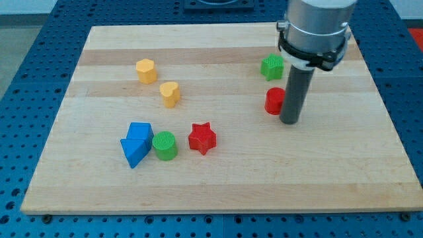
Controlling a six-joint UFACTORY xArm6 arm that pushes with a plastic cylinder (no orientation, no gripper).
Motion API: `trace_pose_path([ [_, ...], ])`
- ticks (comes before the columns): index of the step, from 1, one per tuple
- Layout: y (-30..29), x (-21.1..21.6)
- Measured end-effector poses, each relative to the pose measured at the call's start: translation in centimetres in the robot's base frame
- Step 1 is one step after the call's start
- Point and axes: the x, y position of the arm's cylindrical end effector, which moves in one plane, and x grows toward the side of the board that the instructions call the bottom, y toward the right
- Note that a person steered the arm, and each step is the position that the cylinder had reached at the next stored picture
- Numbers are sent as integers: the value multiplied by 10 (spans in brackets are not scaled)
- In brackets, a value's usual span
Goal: Place the red circle diagonal to the bottom left of the green star
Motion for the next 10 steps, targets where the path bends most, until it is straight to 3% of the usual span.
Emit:
trace_pose_path([
  [1, 31, 3],
  [3, 35, -13],
  [10, -58, -37],
])
